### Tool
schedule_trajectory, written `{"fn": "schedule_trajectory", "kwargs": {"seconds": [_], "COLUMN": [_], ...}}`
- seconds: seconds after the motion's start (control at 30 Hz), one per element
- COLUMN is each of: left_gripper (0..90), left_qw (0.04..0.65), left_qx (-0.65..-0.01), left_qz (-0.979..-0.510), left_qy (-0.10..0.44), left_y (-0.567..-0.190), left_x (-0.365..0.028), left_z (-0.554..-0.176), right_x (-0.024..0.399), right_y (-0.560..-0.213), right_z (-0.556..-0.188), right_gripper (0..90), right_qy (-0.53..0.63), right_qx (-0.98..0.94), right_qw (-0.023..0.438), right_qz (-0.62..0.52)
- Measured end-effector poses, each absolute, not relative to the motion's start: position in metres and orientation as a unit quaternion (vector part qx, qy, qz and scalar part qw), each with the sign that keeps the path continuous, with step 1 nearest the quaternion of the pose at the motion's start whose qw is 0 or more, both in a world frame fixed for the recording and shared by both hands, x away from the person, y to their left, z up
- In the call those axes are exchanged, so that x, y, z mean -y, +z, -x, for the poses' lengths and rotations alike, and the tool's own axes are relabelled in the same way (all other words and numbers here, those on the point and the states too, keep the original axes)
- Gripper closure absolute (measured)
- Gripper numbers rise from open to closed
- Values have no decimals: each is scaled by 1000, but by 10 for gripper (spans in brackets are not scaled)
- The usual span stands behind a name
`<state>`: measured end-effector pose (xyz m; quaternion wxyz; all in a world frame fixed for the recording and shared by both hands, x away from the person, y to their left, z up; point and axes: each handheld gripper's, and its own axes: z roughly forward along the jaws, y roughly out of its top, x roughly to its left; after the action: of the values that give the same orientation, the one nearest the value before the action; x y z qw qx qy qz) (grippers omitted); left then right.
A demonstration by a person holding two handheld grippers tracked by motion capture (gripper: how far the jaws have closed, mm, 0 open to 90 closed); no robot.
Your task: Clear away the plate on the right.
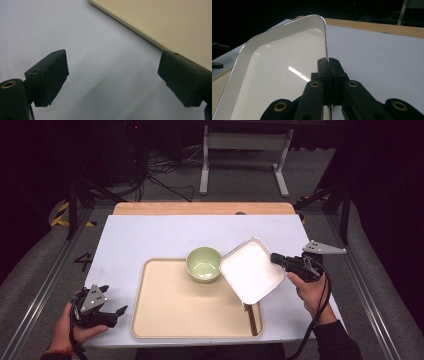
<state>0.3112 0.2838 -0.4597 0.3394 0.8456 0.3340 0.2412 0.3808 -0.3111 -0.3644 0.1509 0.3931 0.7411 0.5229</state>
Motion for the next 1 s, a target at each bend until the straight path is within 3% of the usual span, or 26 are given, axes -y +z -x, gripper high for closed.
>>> {"fn": "schedule_trajectory", "kwargs": {"seconds": [1.0], "left_gripper": [106], "left_qw": [339], "left_qx": [-335], "left_qz": [-847], "left_qy": [237], "left_y": [-461], "left_x": [-285], "left_z": [-311], "right_x": [184], "right_y": [-386], "right_z": [-386], "right_gripper": [897], "right_qy": [455], "right_qx": [-844], "right_qw": [132], "right_qz": [-250]}}
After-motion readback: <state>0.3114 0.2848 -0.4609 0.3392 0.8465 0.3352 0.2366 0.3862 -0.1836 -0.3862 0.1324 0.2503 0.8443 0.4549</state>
